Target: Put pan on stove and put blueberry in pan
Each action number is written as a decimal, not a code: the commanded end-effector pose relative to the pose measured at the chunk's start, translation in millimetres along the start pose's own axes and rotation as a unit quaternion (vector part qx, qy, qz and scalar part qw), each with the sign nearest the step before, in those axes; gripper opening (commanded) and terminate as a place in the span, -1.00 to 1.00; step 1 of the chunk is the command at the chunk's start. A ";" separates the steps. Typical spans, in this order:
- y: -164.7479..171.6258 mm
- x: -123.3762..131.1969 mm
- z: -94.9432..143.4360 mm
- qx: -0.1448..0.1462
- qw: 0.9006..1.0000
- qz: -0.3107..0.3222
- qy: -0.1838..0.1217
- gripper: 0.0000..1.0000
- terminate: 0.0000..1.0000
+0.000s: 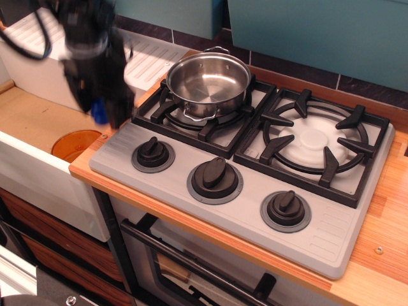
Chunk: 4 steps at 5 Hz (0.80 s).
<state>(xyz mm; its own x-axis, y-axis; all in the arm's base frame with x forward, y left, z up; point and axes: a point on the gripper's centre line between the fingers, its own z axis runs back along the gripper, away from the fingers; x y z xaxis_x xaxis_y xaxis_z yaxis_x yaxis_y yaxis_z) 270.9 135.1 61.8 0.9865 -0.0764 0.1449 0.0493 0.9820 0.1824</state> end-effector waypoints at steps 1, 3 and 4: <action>13.7 37.9 85.0 0.054 0.998 -0.019 0.001 -1.00 -1.00; -9.6 65.4 108.0 0.034 0.999 -0.027 -0.009 -1.00 -1.00; -29.3 73.5 108.0 0.021 0.999 -0.029 -0.013 -1.00 -1.00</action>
<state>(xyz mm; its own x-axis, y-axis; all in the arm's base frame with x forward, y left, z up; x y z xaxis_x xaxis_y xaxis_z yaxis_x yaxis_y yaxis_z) 316.3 84.5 157.4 0.9839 -0.1392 0.1119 0.1132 0.9707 0.2121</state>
